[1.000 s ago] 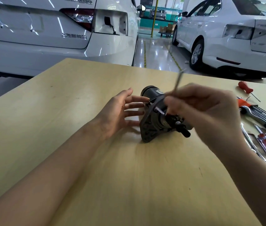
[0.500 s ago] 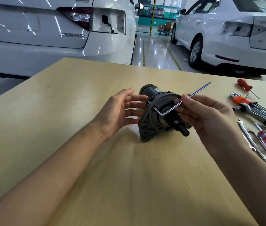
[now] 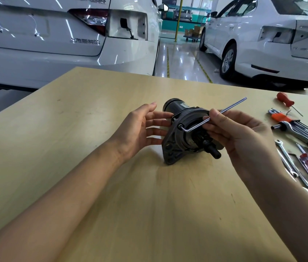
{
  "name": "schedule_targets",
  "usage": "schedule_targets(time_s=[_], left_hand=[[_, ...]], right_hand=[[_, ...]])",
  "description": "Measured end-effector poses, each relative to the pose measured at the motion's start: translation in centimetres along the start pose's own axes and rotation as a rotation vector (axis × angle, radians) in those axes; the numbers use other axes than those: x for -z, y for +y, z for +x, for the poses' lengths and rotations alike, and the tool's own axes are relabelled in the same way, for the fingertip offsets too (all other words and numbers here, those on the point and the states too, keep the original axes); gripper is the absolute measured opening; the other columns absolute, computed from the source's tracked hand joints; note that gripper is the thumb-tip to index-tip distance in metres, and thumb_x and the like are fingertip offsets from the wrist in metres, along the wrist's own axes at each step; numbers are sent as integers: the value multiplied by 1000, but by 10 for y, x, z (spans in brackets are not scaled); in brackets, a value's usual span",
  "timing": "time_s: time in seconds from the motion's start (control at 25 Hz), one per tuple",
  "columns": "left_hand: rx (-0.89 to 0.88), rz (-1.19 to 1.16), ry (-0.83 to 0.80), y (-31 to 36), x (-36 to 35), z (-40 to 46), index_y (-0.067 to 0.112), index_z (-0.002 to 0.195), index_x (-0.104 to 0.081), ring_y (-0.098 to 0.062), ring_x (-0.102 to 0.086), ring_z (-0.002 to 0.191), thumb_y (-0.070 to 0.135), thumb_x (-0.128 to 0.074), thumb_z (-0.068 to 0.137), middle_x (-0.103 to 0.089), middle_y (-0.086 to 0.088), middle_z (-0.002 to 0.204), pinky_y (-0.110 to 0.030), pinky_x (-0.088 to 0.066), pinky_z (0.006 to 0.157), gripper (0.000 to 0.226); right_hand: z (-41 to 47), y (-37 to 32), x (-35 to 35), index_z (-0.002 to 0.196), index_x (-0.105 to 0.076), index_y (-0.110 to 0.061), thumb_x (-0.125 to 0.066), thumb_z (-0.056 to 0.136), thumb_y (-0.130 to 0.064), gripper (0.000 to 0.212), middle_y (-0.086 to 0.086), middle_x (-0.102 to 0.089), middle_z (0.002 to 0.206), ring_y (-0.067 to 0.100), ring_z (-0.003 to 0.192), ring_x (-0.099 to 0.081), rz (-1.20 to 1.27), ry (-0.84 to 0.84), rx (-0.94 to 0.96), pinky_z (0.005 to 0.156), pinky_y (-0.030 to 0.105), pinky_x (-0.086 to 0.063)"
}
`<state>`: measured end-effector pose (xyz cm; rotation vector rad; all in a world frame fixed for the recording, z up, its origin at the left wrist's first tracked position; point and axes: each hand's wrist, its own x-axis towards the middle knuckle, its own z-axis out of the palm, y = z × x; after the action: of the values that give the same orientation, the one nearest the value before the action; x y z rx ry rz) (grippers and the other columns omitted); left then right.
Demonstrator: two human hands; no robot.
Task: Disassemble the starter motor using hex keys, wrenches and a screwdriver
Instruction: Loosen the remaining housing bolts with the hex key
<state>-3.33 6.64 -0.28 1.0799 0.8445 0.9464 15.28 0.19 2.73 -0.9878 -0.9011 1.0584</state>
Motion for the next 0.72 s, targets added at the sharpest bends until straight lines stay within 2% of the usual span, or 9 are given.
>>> schedule_targets(time_s=[0.2,0.36,0.44,0.52,0.56,0.64,0.72], left_hand=[[13,1,-18,-1,5,3,8,101,-71,-21,-64,83,43,-35,96,-70,-10,97,-37,-48,77,50],[62,-82,-73,-1,10,5,10,88,-77,-23,-66,80,49,-32,96,-71,-11,94,-38,-49,77,60],[88,-136,-119,1,14,4,12,79,-77,-22,-67,76,54,-28,96,-70,-8,85,-34,-52,72,67],[113,-190,-155,2,18,4,14,70,-77,-18,-65,69,57,-24,96,-67,-3,73,-30,-53,66,73],[128,-205,-155,2,20,4,13,75,-78,-18,-64,72,59,-23,96,-67,-4,76,-29,-53,66,75],[141,-191,-154,3,22,6,7,95,-77,-22,-63,85,62,-24,94,-69,-10,95,-32,-52,70,76],[128,-173,-165,2,22,7,6,102,-74,-23,-66,82,63,-25,94,-70,-11,101,-30,-54,67,76]], right_hand=[[-1,-12,-15,75,-69,-12,-79,70,-12,11,3,-73,68,12,58,-69,-287,-26,240,51,17,-51],[0,-27,-42,77,-72,-18,-80,74,-12,10,-8,-70,67,6,61,-67,-691,-174,562,62,18,-54],[-1,-31,-57,82,-75,-19,-74,78,-17,5,-5,-70,70,9,66,-64,-1056,-319,704,67,28,-53],[-6,-27,-66,79,-71,-17,-61,82,-13,11,-3,-65,74,19,75,-62,-1484,-618,849,65,33,-50],[-10,-21,-68,72,-61,-15,-54,82,-9,14,-5,-57,74,22,79,-60,-1625,-776,901,63,31,-47],[-20,-11,-66,68,-37,-21,-45,83,-4,24,-3,-49,77,22,87,-55,-1725,-965,893,63,29,-36],[-19,-6,-55,73,-41,-23,-44,86,-4,23,-1,-59,87,20,93,-54,-1743,-1016,901,67,29,-40]])
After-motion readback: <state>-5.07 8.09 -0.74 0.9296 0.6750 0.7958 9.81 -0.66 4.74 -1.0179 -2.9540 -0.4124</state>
